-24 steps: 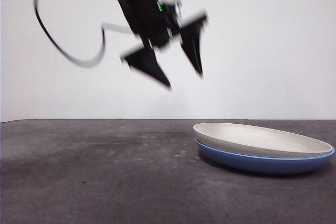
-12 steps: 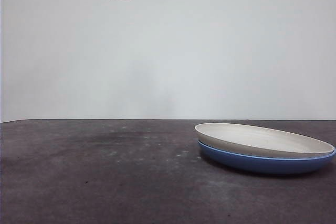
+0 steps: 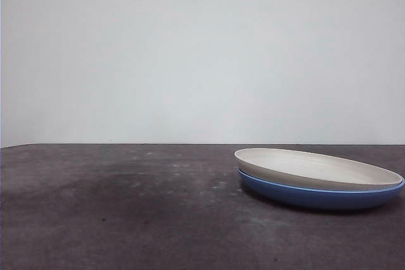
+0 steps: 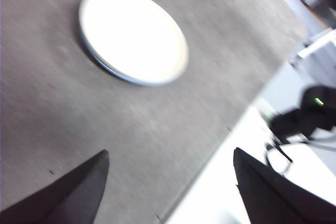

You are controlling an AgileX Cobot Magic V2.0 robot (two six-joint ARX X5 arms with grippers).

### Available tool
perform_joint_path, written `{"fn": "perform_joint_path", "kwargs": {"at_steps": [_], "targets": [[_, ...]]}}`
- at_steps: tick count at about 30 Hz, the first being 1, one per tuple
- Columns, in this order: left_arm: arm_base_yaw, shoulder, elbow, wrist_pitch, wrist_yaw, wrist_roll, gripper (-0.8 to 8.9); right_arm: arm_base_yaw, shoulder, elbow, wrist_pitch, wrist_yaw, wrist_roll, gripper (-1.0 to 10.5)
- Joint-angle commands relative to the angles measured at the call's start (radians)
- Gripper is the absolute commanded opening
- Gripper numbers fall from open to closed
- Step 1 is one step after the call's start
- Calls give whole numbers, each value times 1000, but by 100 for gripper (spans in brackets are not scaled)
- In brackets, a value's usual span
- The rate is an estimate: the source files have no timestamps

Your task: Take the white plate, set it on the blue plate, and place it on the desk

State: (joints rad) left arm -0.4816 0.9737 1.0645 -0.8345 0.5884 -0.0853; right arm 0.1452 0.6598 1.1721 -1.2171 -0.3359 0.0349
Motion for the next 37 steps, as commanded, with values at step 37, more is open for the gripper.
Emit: {"fn": "perform_joint_path", "kwargs": {"at_steps": [37], "targets": [[-13, -6, 8, 19, 14, 51, 374, -115, 658, -333, 689, 9, 144, 403]]}}
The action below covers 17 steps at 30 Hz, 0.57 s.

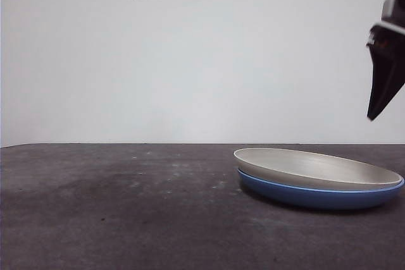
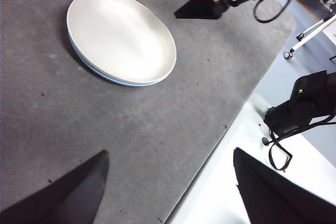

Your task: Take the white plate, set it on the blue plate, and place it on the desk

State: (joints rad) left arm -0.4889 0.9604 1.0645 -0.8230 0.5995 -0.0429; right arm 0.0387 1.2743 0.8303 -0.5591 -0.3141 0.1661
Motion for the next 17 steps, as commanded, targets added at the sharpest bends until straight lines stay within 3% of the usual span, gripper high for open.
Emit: {"fn": "perform_joint_path", "kwargs": {"at_steps": [1, 8, 17], "targets": [[-6, 7, 8, 8, 3, 10, 374, -13, 62, 9, 45, -22, 13, 403], [-6, 7, 8, 8, 3, 10, 374, -23, 202, 9, 141, -45, 13, 401], [-6, 7, 8, 8, 3, 9, 374, -22, 304, 9, 214, -70, 17, 220]]}}
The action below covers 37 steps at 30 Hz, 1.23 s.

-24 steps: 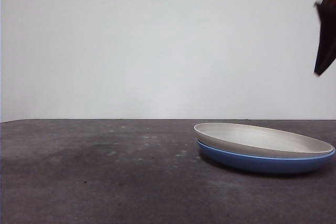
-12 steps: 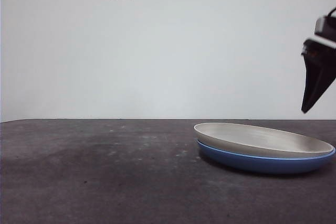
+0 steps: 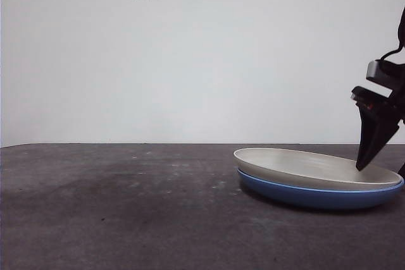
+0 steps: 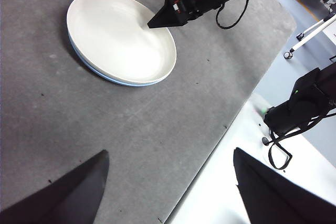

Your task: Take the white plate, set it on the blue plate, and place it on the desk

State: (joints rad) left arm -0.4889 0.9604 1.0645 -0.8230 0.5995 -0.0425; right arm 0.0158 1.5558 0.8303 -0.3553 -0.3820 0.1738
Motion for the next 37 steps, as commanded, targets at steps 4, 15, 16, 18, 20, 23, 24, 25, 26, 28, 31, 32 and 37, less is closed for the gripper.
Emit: {"fn": "perform_joint_path", "kwargs": {"at_steps": [4, 15, 16, 18, 20, 23, 24, 25, 26, 28, 31, 32, 37], "targets": [[-6, 7, 8, 8, 3, 8, 374, 0, 26, 9, 27, 7, 10, 115], [-6, 7, 8, 8, 3, 8, 374, -10, 26, 9, 26, 50, 12, 11], [-6, 7, 8, 8, 3, 9, 374, -12, 26, 9, 26, 50, 16, 12], [-6, 7, 8, 8, 3, 9, 374, -14, 23, 10, 27, 47, 26, 11], [-6, 7, 8, 8, 3, 8, 374, -15, 14, 10, 27, 40, 29, 12], [-6, 7, 8, 8, 3, 9, 374, -16, -21, 10, 30, 39, 35, 11], [-6, 7, 8, 8, 3, 9, 374, -16, -34, 10, 31, 39, 39, 12], [-6, 7, 8, 8, 3, 9, 374, -16, -53, 10, 35, 39, 47, 11], [-6, 7, 8, 8, 3, 9, 374, -16, -70, 10, 36, 37, 53, 12], [-6, 7, 8, 8, 3, 10, 374, -16, -109, 11, 36, 14, 59, 12], [-6, 7, 8, 8, 3, 10, 374, -13, -160, 15, 36, -19, 83, 12], [-6, 7, 8, 8, 3, 10, 374, -7, -176, 15, 39, -21, 90, 12], [-6, 7, 8, 8, 3, 13, 374, 39, -218, 26, 44, -34, 132, 12]]}}
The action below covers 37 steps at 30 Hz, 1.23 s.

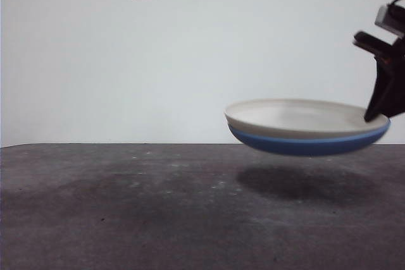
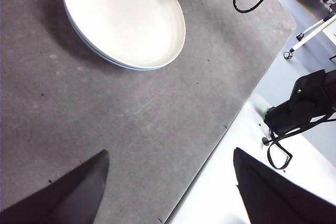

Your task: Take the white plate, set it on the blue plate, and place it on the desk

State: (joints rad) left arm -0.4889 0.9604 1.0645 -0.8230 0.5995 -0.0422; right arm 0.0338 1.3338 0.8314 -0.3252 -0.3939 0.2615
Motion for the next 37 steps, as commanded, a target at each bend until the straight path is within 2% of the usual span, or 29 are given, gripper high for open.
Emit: {"fn": "perform_joint_path", "kwargs": {"at_steps": [1, 11, 17, 26, 37], "targets": [[-6, 7, 8, 8, 3, 12, 374, 31, 4, 29, 14, -28, 50, 12], [-6, 7, 8, 8, 3, 13, 374, 202, 39, 55, 109, 36, 134, 12], [-6, 7, 8, 8, 3, 12, 374, 272, 133, 61, 174, 71, 181, 12], [-6, 7, 8, 8, 3, 12, 374, 311, 285, 61, 279, 84, 251, 12], [-6, 7, 8, 8, 3, 12, 374, 314, 364, 61, 295, 88, 254, 12]]}}
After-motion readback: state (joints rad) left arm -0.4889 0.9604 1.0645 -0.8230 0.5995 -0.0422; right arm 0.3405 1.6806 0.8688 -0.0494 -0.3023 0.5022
